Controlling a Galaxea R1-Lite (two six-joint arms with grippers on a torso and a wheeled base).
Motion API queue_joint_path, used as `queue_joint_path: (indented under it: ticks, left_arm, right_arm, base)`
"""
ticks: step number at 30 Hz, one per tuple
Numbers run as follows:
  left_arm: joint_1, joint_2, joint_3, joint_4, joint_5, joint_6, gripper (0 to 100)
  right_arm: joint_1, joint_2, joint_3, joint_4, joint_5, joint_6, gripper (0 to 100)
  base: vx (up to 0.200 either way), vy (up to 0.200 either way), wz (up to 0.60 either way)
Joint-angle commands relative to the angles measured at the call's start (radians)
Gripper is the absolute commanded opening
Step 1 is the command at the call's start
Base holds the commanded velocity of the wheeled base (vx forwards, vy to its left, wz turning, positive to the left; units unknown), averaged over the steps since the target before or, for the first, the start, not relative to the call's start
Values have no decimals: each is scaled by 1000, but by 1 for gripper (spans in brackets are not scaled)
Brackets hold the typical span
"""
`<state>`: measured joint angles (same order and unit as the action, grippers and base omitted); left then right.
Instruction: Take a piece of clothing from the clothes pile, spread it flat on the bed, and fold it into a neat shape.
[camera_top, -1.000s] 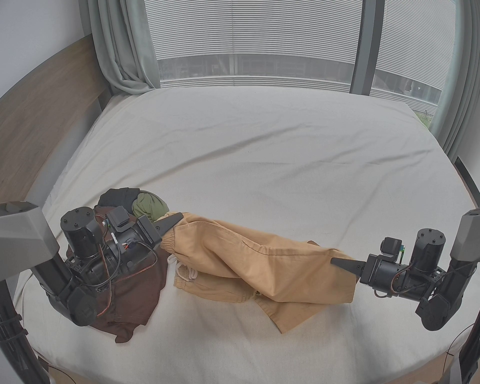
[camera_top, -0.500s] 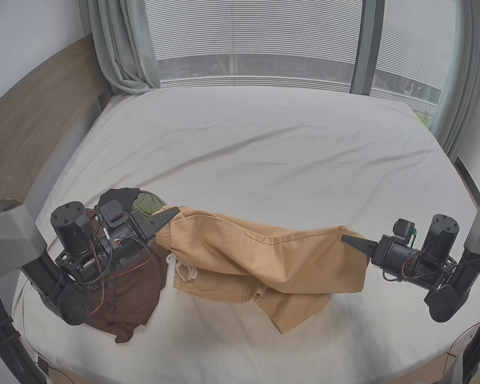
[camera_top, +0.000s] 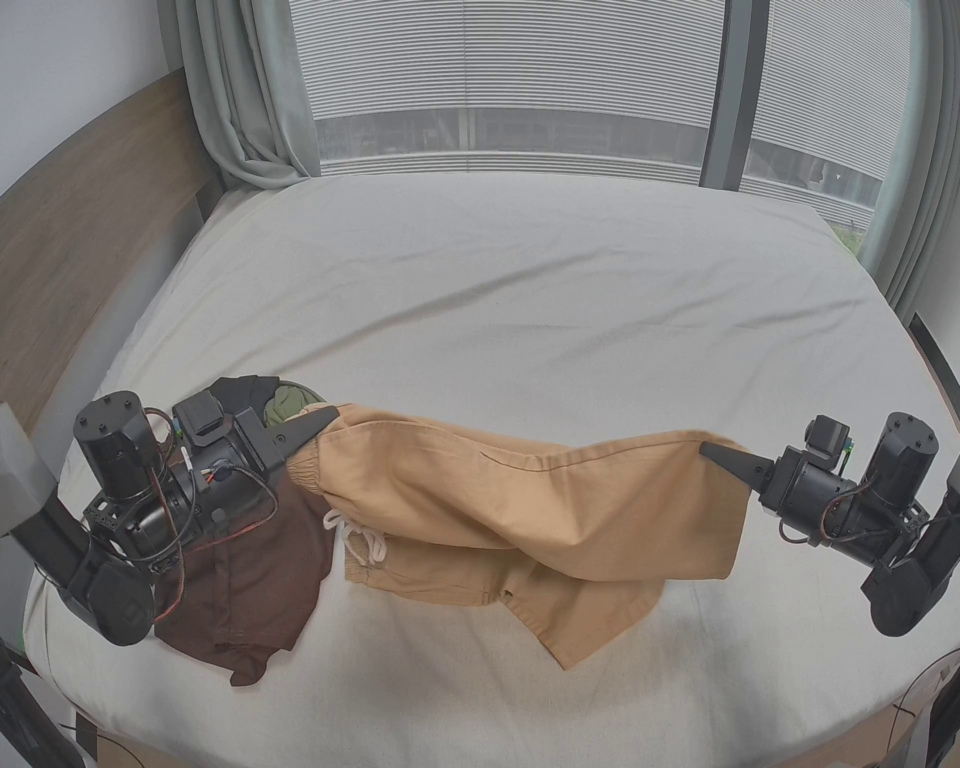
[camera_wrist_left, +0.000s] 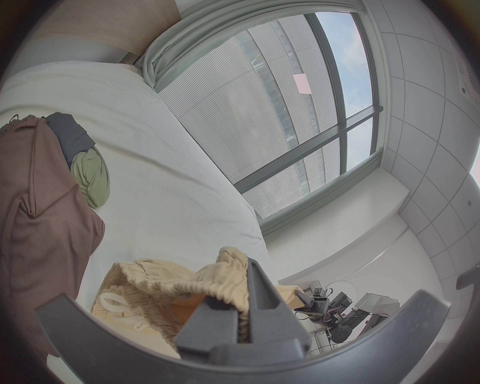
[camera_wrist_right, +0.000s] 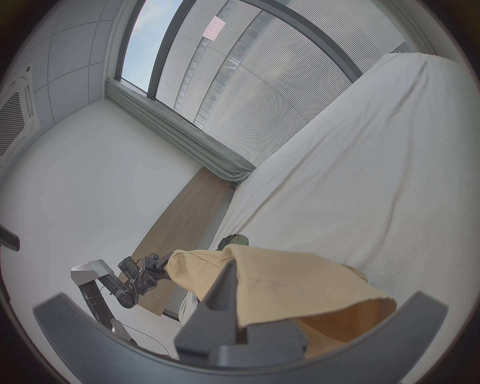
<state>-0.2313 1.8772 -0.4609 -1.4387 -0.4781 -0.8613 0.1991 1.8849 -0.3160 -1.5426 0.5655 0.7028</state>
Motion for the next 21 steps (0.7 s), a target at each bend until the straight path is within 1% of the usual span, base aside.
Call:
queue_joint_path:
  ticks: [1,7,14,21]
  left_arm:
    - [10,-30,8,0,-8,-1,0]
    - [10,-32,10,0,-8,-1,0]
    - [21,-30,10,0,-11,-1,0]
    - [29,-32,10,0,-11,1,0]
  right_arm:
    - [-4,-9,-8,-1,1,0,0]
    - [-17,-17,-17,-1,1,1,0]
    - [-49,-29,-45,-1,2,21,0]
    - [-76,-27,-71,-1,1,23,0]
  base:
    - [0,0,0]
    - [0,0,0]
    - [0,0,0]
    - [0,0,0]
